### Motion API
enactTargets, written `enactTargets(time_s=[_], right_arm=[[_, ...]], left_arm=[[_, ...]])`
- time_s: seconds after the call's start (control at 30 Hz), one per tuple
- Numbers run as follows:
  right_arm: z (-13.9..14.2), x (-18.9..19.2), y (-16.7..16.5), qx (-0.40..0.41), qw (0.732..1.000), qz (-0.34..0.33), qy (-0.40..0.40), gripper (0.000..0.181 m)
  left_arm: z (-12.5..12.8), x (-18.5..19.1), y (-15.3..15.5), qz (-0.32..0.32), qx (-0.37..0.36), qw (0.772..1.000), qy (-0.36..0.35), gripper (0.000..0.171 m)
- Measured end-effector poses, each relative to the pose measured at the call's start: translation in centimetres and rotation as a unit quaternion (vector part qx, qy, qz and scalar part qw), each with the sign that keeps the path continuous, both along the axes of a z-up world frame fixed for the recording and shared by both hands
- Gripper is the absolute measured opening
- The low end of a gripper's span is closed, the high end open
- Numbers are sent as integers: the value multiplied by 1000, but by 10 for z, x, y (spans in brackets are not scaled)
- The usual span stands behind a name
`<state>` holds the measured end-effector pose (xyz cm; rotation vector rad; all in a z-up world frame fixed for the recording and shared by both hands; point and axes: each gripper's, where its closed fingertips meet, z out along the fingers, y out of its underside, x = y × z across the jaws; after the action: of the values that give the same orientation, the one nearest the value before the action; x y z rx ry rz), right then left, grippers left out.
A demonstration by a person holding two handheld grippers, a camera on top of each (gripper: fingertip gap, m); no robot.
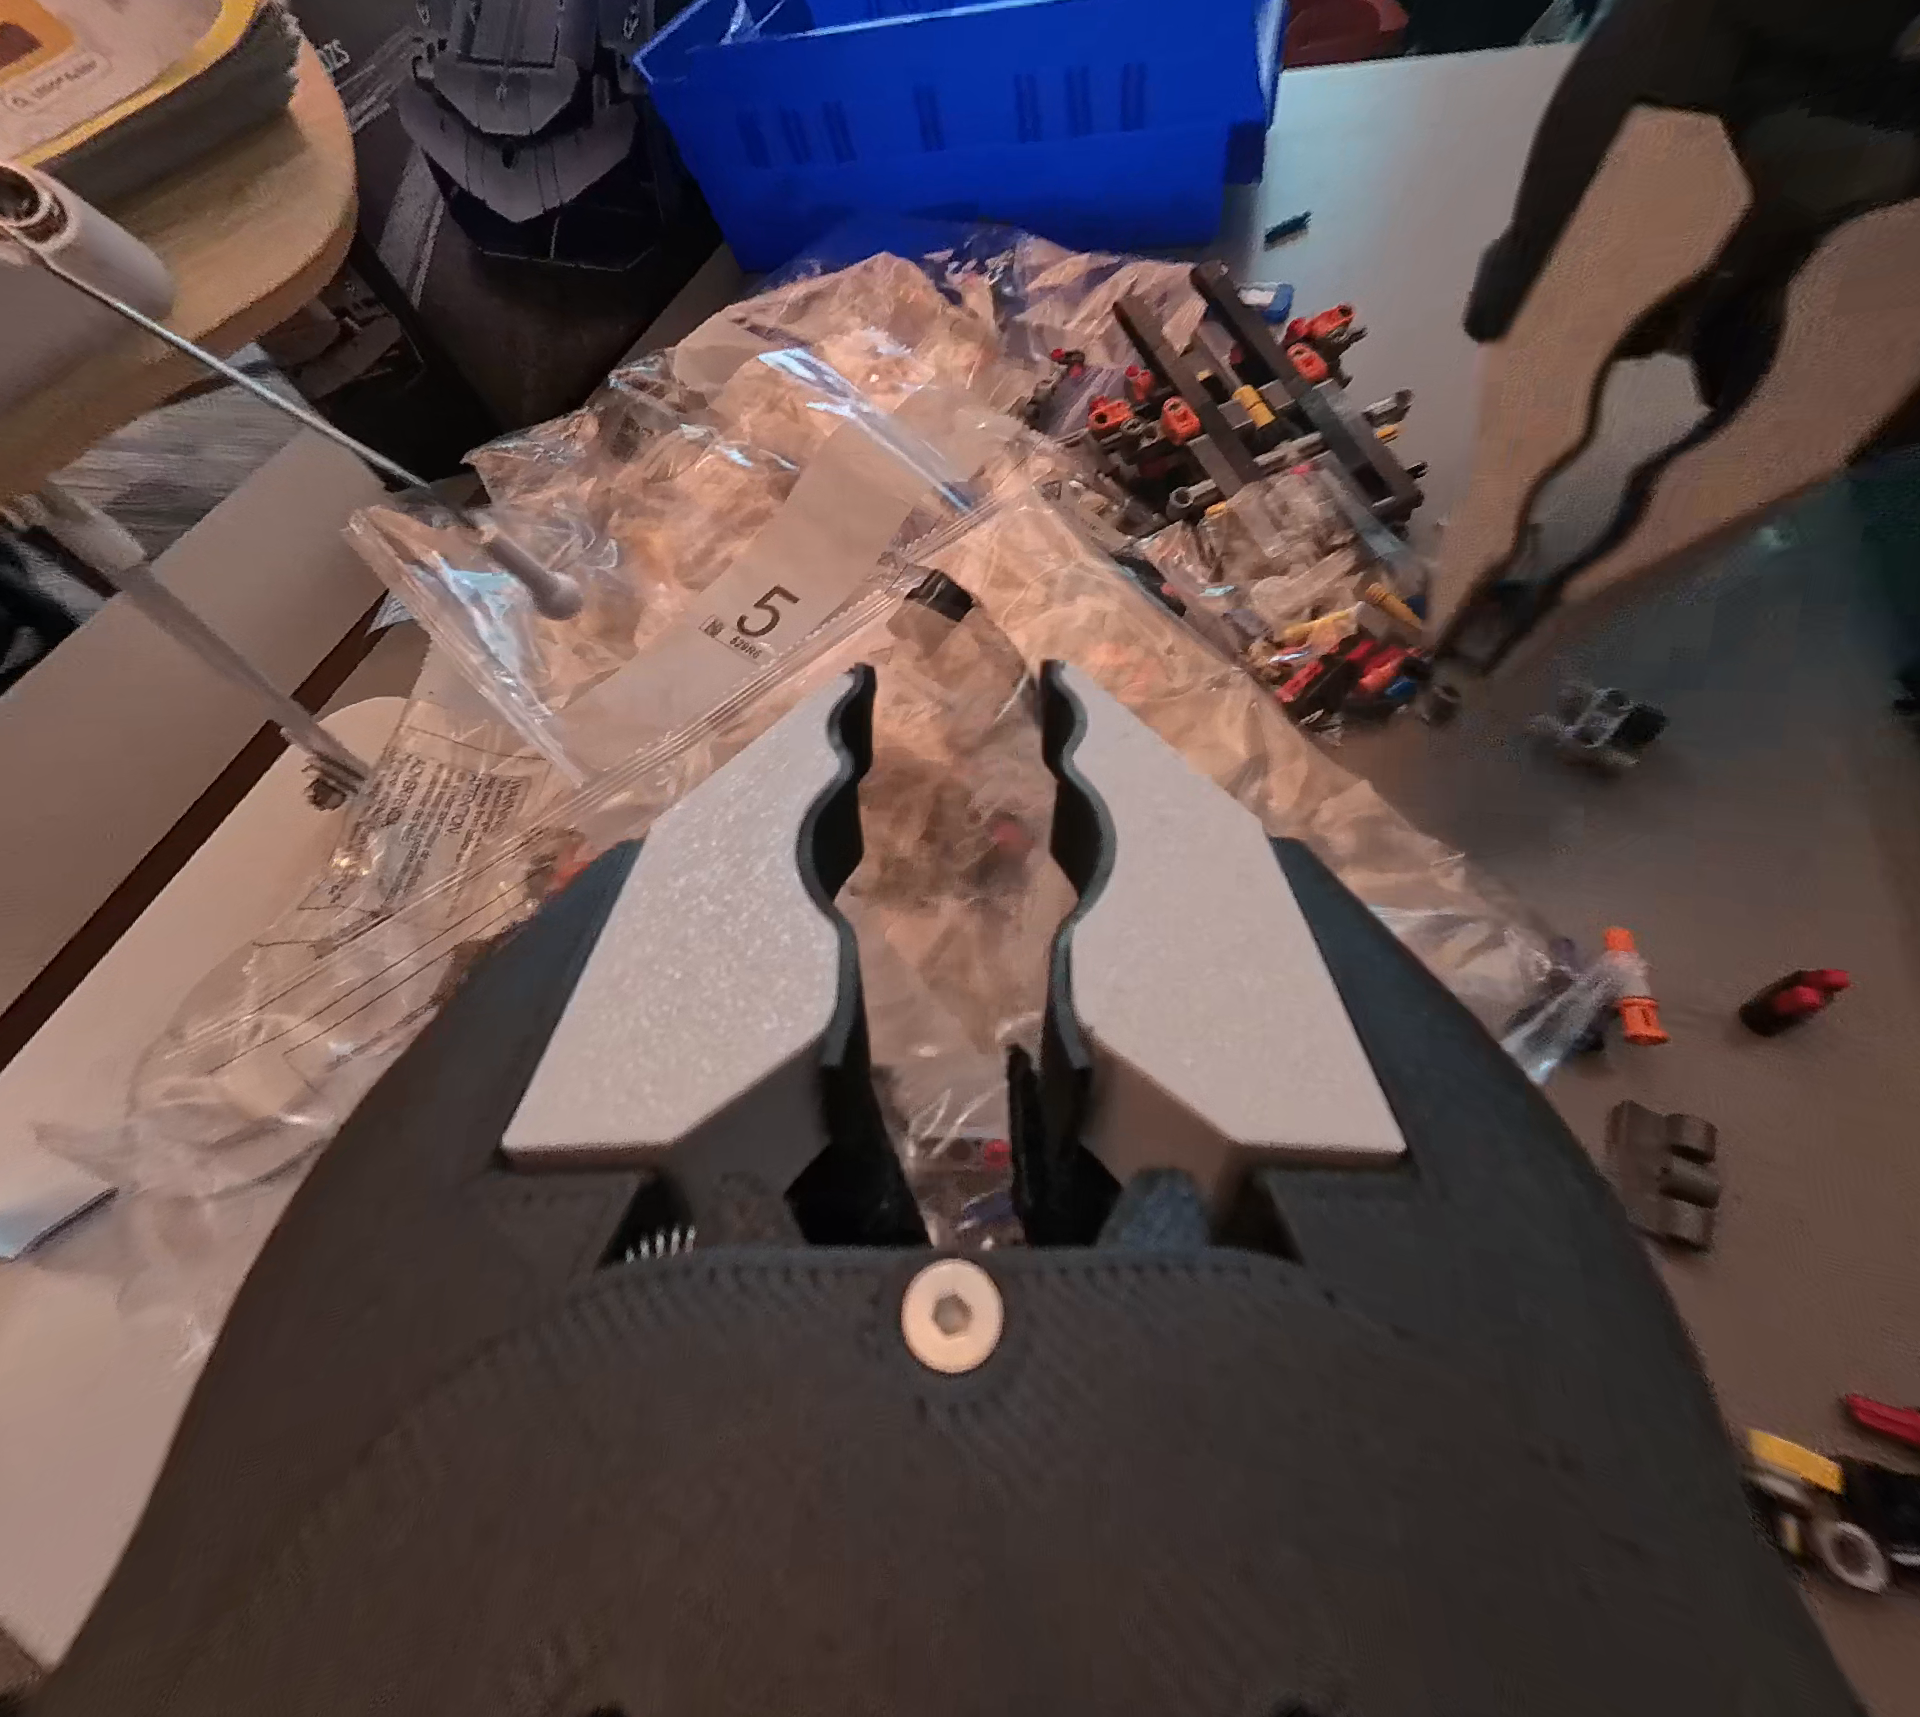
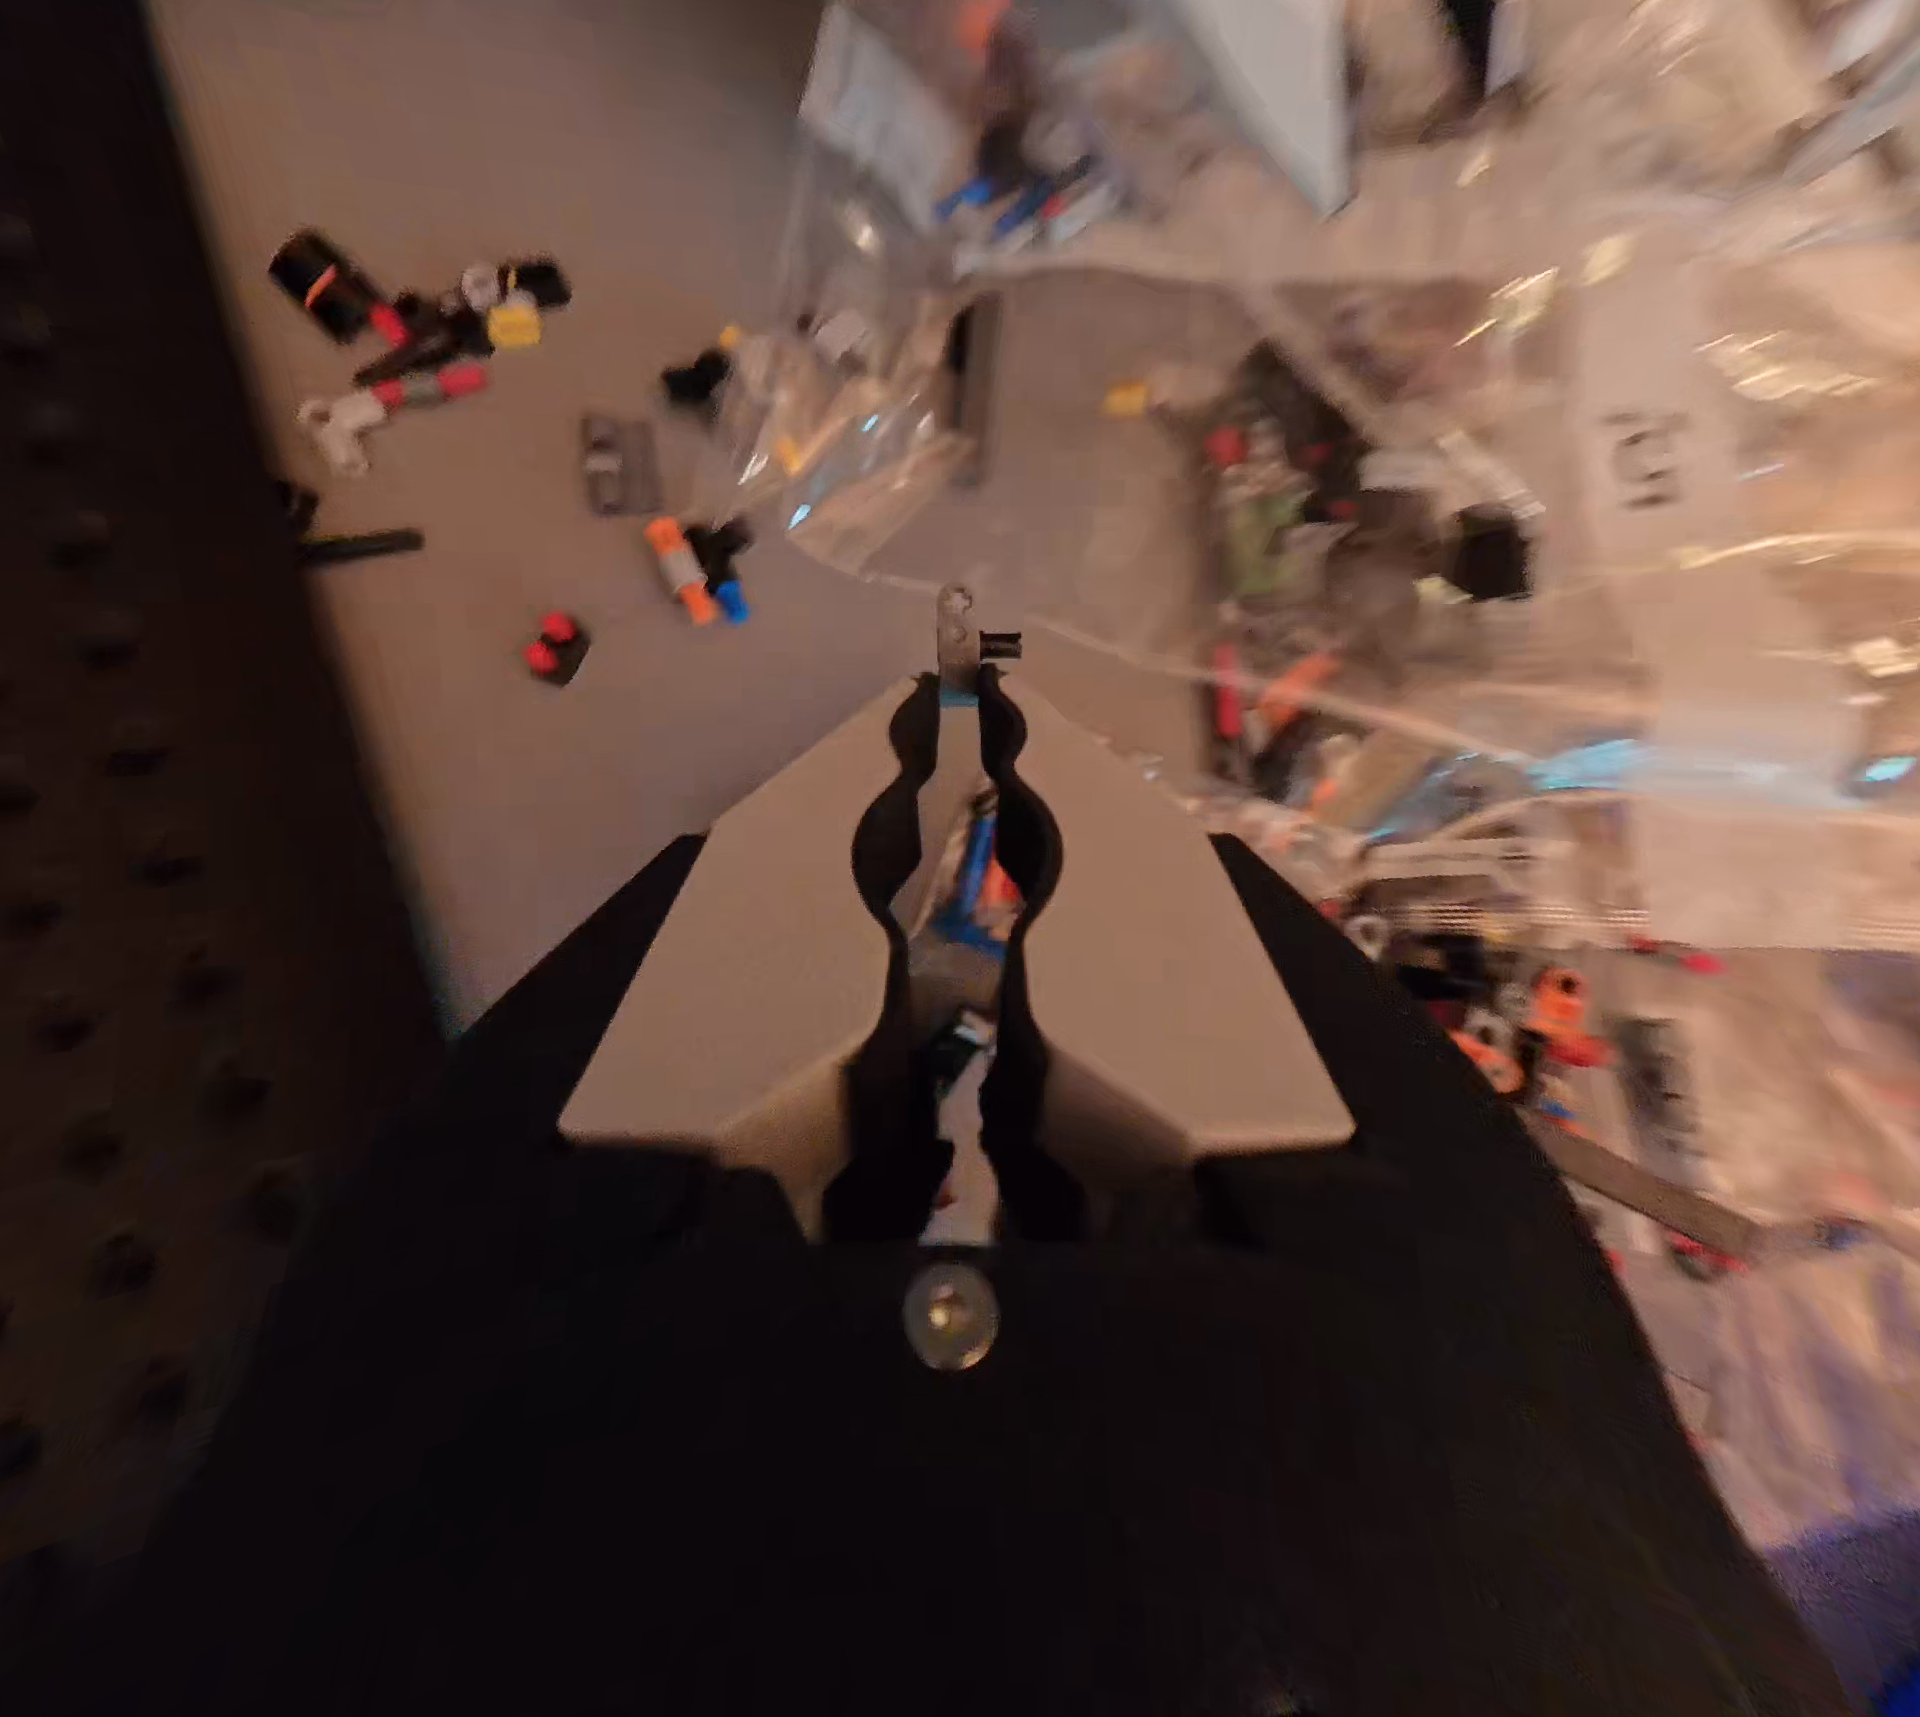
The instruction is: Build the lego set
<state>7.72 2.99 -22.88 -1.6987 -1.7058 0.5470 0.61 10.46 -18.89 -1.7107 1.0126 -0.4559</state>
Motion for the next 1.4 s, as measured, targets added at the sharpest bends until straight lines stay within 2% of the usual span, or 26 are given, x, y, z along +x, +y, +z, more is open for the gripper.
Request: enactTargets(time_s=[0.1,0.2,0.37,0.53,0.67,0.93,1.1,1.3,1.4], right_arm=[[35,-1,18,76,994,-39,69,4],[56,4,29,143,982,-68,99,5],[64,3,29,225,968,-66,88,5],[64,-3,27,283,955,-60,62,5],[64,-8,23,306,949,-51,55,5],[69,-11,20,340,938,-47,54,5],[71,-12,20,348,935,-48,57,5],[70,-13,20,354,933,-44,54,5],[67,-14,18,323,943,-34,72,10]], left_arm=[[5,11,-12,-37,-24,999,-29,30],[12,26,-27,-78,-54,993,-68,30],[20,45,-43,-125,-88,982,-113,30],[17,56,-50,-145,-107,976,-120,31],[20,61,-54,-154,-113,973,-131,30],[25,65,-57,-165,-117,968,-148,9],[29,66,-57,-170,-125,963,-169,18],[30,65,-58,-171,-119,964,-166,8],[27,64,-55,-160,-98,972,-143,6]])
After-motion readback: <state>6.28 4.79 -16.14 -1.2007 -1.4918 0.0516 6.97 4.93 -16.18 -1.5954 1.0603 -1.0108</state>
